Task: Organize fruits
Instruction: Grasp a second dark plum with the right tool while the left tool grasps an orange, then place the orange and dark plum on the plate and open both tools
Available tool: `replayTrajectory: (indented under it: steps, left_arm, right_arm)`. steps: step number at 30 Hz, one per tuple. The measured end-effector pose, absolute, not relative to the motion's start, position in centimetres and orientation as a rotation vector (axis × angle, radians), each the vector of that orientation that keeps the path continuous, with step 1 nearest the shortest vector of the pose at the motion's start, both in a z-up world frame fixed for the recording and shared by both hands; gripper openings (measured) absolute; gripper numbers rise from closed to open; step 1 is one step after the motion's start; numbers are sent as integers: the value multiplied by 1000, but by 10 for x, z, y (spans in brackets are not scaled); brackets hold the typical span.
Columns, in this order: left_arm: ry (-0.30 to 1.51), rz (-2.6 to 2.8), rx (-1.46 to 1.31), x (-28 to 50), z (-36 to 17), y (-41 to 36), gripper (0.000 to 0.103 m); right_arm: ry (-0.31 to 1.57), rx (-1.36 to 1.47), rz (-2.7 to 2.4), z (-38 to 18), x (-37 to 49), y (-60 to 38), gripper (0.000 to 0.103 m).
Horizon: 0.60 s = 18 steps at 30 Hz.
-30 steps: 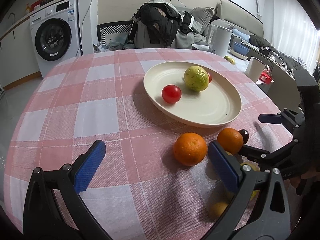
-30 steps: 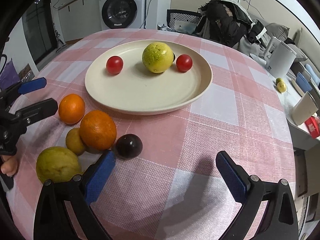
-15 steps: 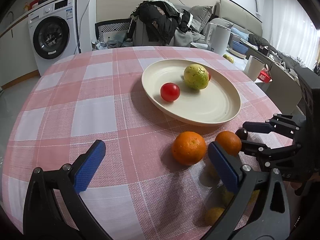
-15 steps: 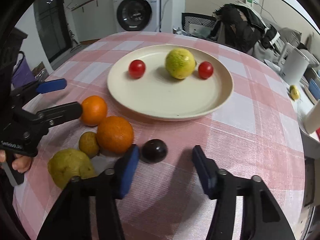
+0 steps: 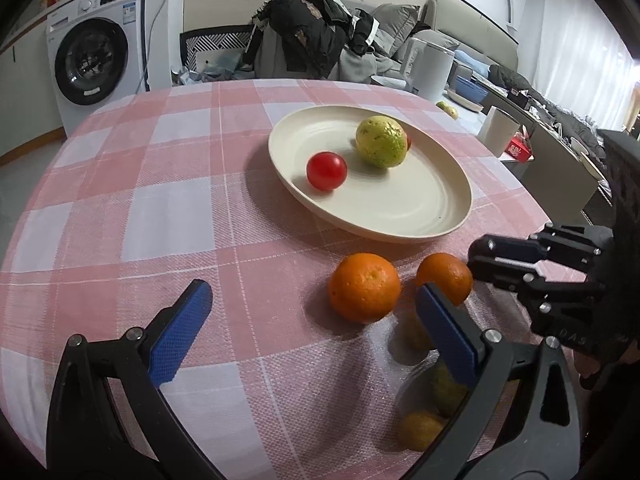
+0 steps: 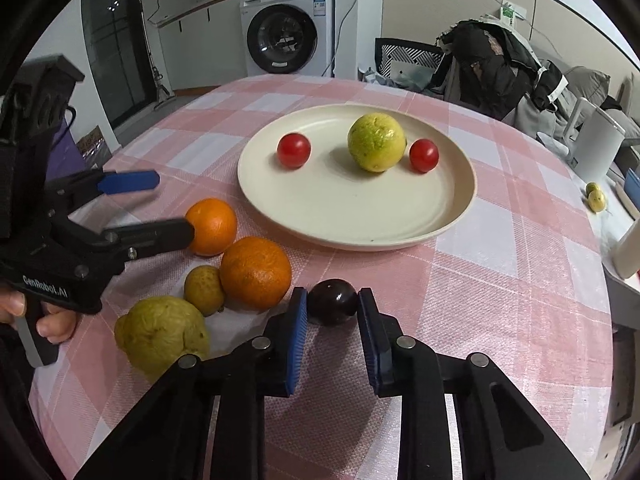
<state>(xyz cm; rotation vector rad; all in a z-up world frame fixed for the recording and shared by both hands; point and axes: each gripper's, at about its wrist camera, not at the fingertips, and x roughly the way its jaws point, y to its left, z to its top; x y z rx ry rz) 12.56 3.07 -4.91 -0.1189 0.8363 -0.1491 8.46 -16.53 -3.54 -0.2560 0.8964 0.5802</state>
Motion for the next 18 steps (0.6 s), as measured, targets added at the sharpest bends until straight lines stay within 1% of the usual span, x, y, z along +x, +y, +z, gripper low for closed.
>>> replayTrajectory:
  steps: [1, 2, 3, 4, 5, 6, 7, 8, 9, 10, 14, 18]
  left_arm:
    - [841, -157, -124, 127, -50, 30, 98]
    - [847, -166, -129, 128, -51, 30, 92]
    - [856, -183, -133, 130, -53, 28, 84]
    - [866, -197, -134, 132, -54, 27, 79]
    - [874, -204, -133, 133, -55, 25, 68]
    - [885, -215, -133, 135, -56, 23, 60]
    - [893, -233, -139, 136, -57, 20, 56]
    - [898, -248, -136, 136, -57, 17, 47]
    - [899, -260, -126, 136, -57, 15, 40]
    - [898, -267, -115, 135, -56, 12, 37]
    - [870, -268, -80, 131, -50, 6, 37]
    - [870, -272, -101, 131, -50, 9, 37]
  right_arm:
    - [891, -252, 577, -34, 85, -166, 26]
    - [882, -246, 573, -31, 85, -168, 26]
    - [874, -238, 571, -29, 84, -169, 26]
    - [870, -233, 570, -27, 84, -169, 26]
    - [866, -229, 568, -26, 84, -170, 26]
    - [862, -225, 565, -25, 84, -170, 26]
    - [859, -222, 562, -24, 85, -171, 26]
    - [857, -218, 560, -23, 85, -171, 26]
    - [856, -216, 559, -23, 85, -172, 26]
    - [855, -214, 557, -22, 86, -172, 26]
    - [849, -206, 549, -21, 89, -174, 26]
    - [841, -197, 546, -20, 88, -176, 26]
